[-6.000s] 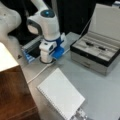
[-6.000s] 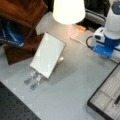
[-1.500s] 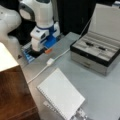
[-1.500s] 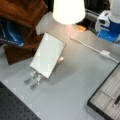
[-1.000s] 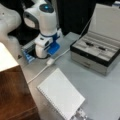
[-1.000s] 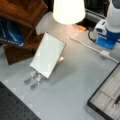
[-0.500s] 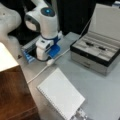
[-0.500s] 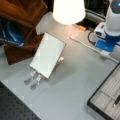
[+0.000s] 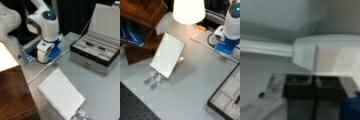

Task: Turn off the lamps. Pick up the book. Place the book on the shelf position.

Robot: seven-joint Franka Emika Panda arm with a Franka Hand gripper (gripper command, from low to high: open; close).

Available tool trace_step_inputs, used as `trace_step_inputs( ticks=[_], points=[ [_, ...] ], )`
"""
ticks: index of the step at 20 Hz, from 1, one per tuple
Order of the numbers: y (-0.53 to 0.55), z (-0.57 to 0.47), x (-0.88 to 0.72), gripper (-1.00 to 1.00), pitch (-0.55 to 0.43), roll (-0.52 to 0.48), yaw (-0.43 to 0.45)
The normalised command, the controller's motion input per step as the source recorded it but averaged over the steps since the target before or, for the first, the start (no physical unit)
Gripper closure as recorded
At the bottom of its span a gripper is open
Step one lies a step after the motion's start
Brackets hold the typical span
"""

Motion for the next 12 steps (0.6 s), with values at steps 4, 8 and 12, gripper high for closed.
trace_step_inputs(
  ticks=[4, 8, 12],
  points=[
    [-0.24, -0.50, -0.80, 1.00, -0.610, 0.028, -0.055],
    [-0.24, -0.54, -0.82, 1.00, -0.611, 0.038, -0.046],
    [-0.25, -0.58, -0.90, 1.00, -0.579, 0.031, -0.046]
  ],
)
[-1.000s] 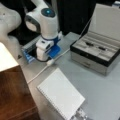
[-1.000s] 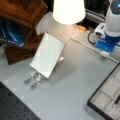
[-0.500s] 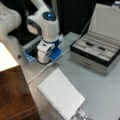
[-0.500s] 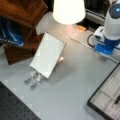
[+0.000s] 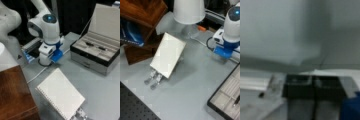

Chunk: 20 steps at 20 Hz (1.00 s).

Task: Turn off the lamps. Pick up the book. Place the book on the shelf position.

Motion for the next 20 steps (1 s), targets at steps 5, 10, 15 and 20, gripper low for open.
trace_step_inputs(
  ticks=[5, 10, 15, 20],
  points=[
    [-0.21, -0.61, -0.96, 1.00, -0.531, 0.018, -0.056],
    [-0.15, -0.45, -0.97, 1.00, -0.471, 0.020, -0.078],
    [-0.14, -0.23, -0.87, 1.00, -0.413, 0.032, -0.100],
    [-0.19, -0.08, -0.66, 1.00, -0.378, 0.047, -0.089]
  ],
)
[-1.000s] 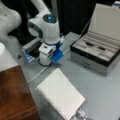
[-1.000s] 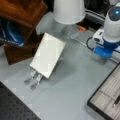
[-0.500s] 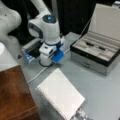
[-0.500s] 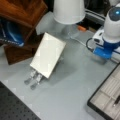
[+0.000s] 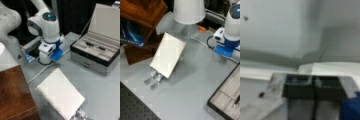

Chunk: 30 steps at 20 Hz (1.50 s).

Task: Turn off the lamps. Pick up the book. Place the book on the shelf position.

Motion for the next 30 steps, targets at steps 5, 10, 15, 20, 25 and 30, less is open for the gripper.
trace_step_inputs(
  ticks=[5, 10, 15, 20, 25, 30],
  points=[
    [-0.25, -0.06, -0.47, 1.00, -0.318, 0.056, -0.068],
    [-0.23, 0.06, -0.35, 1.00, -0.216, 0.049, -0.039],
    [-0.21, 0.19, -0.26, 1.00, -0.110, 0.010, 0.007],
    [-0.18, 0.34, -0.16, 1.00, -0.027, -0.017, 0.060],
    [-0.10, 0.23, -0.02, 1.00, 0.018, -0.044, 0.062],
    [0.02, 0.04, 0.09, -1.00, 0.047, -0.080, 0.024]
  ],
)
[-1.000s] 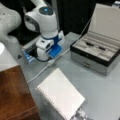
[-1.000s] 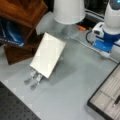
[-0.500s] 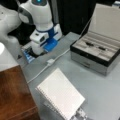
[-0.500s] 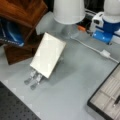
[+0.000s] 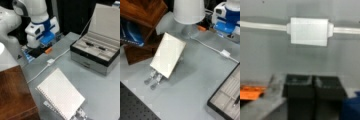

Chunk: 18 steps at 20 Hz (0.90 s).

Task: Turn off the lamps. Pick up the book. Place the book on the shelf position.

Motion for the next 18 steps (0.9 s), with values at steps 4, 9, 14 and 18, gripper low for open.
trace_step_inputs(
  ticks=[4, 9, 14, 18],
  points=[
    [0.09, 0.06, 0.12, -1.00, 0.065, -0.083, 0.001],
    [0.11, 0.15, 0.13, -1.00, 0.102, -0.081, -0.003],
    [0.09, 0.22, 0.14, -1.00, 0.151, -0.095, -0.027],
    [0.09, 0.25, 0.18, -1.00, 0.247, -0.135, -0.042]
  ],
)
